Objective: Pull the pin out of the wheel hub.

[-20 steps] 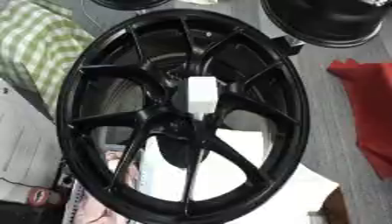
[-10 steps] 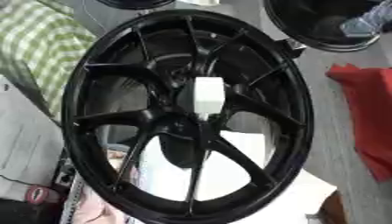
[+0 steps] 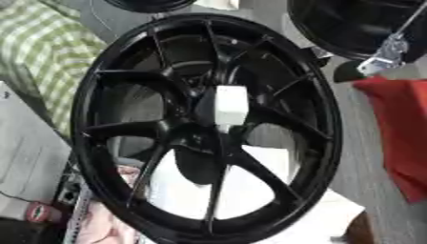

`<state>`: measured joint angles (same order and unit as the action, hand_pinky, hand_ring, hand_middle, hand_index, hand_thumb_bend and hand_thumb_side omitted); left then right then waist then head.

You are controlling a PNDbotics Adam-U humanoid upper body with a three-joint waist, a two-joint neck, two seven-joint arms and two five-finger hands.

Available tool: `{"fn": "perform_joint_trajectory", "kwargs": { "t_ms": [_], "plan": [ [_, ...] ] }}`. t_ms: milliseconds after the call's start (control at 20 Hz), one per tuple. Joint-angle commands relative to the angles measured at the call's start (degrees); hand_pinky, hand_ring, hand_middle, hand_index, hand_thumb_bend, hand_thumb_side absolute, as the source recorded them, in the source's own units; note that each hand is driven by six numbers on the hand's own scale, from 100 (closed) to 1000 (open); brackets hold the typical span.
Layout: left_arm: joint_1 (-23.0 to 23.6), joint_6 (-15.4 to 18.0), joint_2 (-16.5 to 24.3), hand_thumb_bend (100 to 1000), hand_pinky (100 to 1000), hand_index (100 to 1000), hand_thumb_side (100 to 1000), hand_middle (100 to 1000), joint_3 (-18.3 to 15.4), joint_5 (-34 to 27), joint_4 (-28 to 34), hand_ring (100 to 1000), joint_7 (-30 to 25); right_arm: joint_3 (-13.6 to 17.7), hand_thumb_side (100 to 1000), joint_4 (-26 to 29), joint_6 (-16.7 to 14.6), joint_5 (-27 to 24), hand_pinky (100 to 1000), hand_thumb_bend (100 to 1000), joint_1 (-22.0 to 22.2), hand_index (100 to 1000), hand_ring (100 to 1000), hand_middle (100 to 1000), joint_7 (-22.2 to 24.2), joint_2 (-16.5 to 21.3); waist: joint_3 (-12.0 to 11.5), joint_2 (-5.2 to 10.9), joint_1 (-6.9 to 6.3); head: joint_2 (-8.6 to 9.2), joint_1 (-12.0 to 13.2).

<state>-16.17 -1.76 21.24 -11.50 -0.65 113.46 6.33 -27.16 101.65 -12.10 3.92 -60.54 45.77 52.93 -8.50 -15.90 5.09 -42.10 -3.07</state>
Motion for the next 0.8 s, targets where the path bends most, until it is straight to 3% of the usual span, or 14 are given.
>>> {"fn": "perform_joint_trajectory", "kwargs": {
  "t_ms": [50, 300, 450, 550, 650, 800],
  "plan": [
    [-0.4, 0.1, 1.6, 100, 762, 797, 808, 609, 0.0, 0.2, 1.1, 640, -0.3, -1.1, 260, -2.1, -1.6, -0.4, 848, 528, -2.5, 778, 866, 750, 1.9, -0.6, 0.0, 1.23, -0.29, 0.58, -0.4],
    [-0.3, 0.1, 1.6, 100, 763, 797, 810, 609, 0.0, 0.3, 1.1, 639, -0.4, -3.2, 251, -3.3, -4.9, 0.5, 847, 528, -4.7, 785, 875, 761, 1.8, -2.3, -0.2, 1.00, -0.16, 0.83, -0.4],
    [-0.4, 0.0, 1.6, 100, 763, 797, 811, 609, 0.1, 0.3, 1.1, 639, -0.5, -3.8, 254, -2.6, -7.9, 1.4, 845, 530, -5.0, 780, 871, 757, -0.5, -2.4, -0.2, 0.82, -0.06, 1.10, -0.1],
    [-0.3, 0.0, 1.5, 100, 763, 797, 811, 609, 0.1, 0.3, 1.1, 638, -0.6, -4.2, 263, -2.8, -8.1, 1.3, 842, 537, -4.8, 774, 861, 745, -2.4, -2.5, -0.3, 0.69, -0.03, 1.24, 0.1],
    [-0.3, 0.0, 1.5, 100, 763, 797, 812, 609, 0.1, 0.3, 1.1, 638, -0.6, -4.5, 273, -3.5, -5.1, 1.3, 838, 544, -4.6, 769, 851, 733, -5.4, -2.4, -0.4, 0.61, 0.00, 1.37, 0.3],
    [-0.3, 0.0, 1.4, 100, 764, 797, 812, 609, 0.1, 0.3, 1.1, 638, -0.7, -6.2, 307, -3.7, 3.8, 1.5, 837, 610, -4.5, 771, 846, 724, -10.6, -2.4, -0.5, 0.53, 0.05, 1.58, 0.6]
  ]
}}
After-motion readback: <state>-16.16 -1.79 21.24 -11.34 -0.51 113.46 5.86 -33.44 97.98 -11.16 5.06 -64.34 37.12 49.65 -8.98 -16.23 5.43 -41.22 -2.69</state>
